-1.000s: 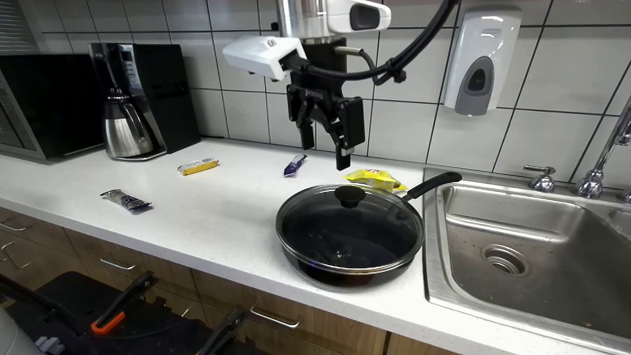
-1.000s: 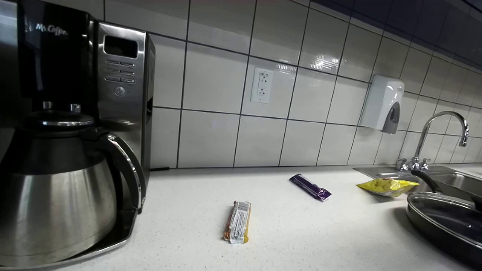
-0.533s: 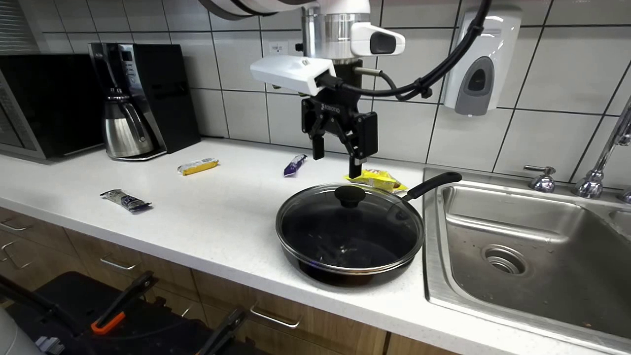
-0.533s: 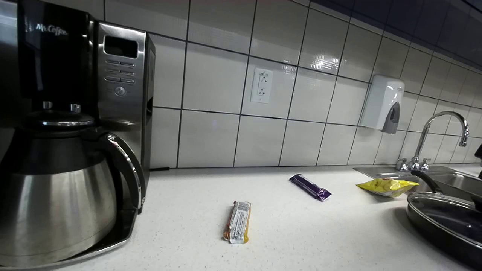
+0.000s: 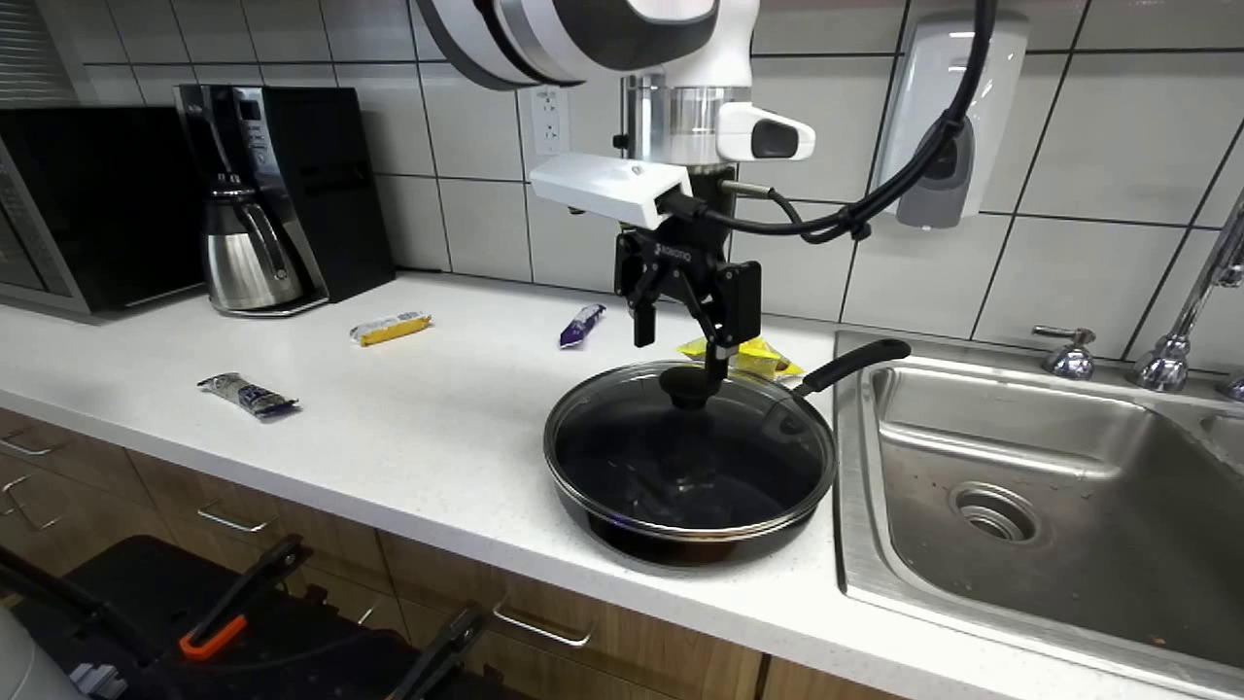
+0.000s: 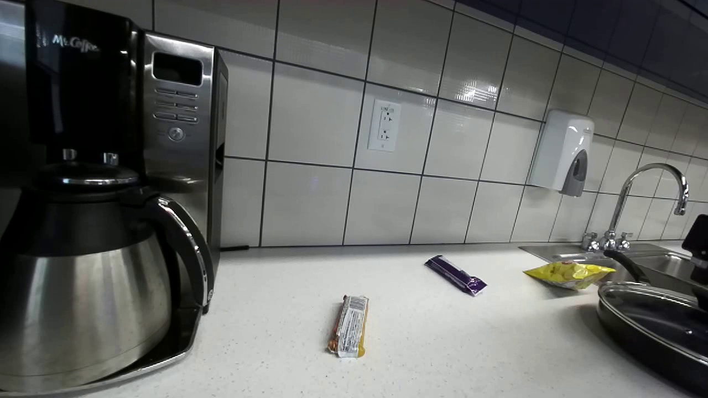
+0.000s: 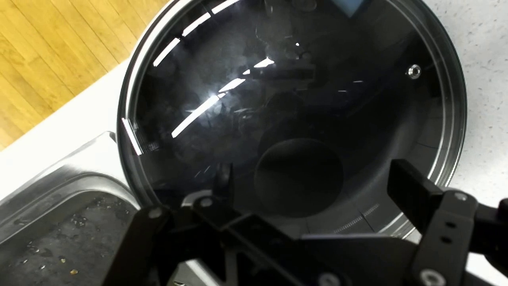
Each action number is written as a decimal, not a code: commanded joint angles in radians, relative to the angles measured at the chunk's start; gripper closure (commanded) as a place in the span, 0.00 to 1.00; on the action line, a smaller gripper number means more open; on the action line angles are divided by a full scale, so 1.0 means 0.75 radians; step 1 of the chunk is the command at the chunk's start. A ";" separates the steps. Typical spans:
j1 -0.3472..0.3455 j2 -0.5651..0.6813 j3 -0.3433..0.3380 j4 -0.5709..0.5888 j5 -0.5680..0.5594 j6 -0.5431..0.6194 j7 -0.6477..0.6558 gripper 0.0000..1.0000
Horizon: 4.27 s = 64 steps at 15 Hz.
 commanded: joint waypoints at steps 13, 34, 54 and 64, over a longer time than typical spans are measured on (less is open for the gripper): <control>0.002 0.135 -0.005 0.061 0.004 0.080 -0.075 0.00; 0.035 -0.016 0.022 0.028 0.013 0.015 -0.220 0.61; 0.351 -0.063 0.251 0.039 0.104 -0.070 -0.355 0.61; 0.472 0.023 0.381 0.046 0.107 -0.009 -0.366 0.61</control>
